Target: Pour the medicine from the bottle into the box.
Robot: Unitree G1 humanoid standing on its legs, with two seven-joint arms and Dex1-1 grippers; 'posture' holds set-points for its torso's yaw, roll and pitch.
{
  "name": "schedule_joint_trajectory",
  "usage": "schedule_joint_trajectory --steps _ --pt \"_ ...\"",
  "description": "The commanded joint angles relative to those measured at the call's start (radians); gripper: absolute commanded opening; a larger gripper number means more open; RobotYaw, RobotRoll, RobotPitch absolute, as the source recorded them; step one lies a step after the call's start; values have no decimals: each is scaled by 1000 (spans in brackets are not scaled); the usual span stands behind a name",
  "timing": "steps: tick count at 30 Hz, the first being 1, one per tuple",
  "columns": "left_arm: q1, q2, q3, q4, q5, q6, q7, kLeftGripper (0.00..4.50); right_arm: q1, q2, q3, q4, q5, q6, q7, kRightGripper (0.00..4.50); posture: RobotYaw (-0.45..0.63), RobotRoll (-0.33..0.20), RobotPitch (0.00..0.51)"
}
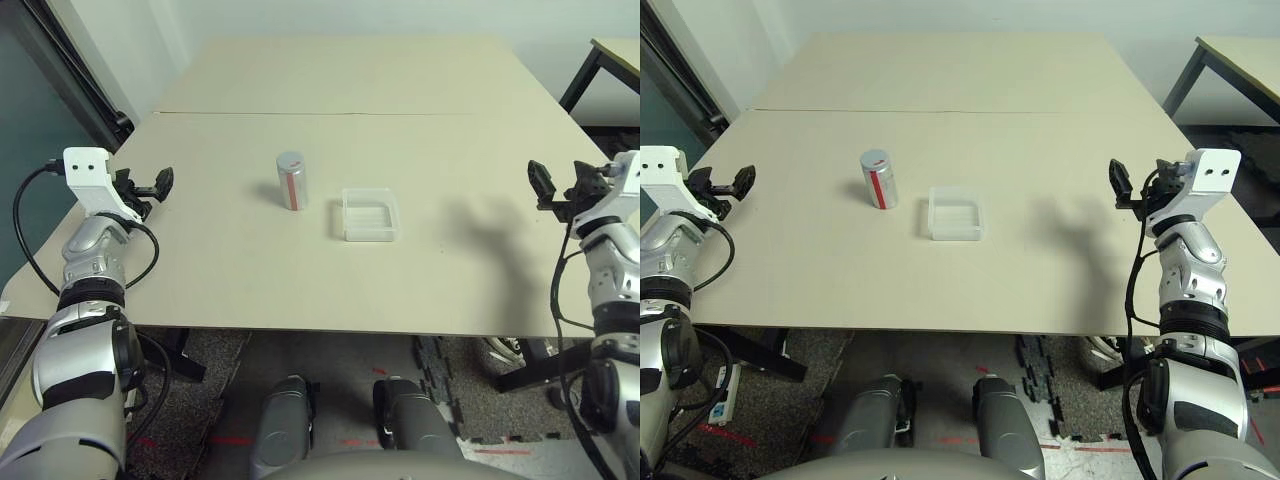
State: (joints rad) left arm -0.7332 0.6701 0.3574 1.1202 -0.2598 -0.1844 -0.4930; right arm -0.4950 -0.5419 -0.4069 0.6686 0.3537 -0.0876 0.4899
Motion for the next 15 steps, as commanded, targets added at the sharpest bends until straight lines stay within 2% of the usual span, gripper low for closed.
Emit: schedule_joint_trajectory --steps 1,6,10,15 --pt "2 10 3 38 14 -5 7 4463 14 -16 -16 -25 11 22 -2 4500 3 0 93" --pt "-34 1 -10 29 16 3 -40 4463 3 -34 -5 -64 19 55 12 4500 -25 0 104" --pt "-83 -10 -31 -6 7 25 -148 4463 -8 -56 7 -135 44 135 54 4500 -24 0 97" --pt "-123 -10 -68 -121 -18 123 -329 4463 -7 -97 50 -283 83 293 153 4500 16 0 90"
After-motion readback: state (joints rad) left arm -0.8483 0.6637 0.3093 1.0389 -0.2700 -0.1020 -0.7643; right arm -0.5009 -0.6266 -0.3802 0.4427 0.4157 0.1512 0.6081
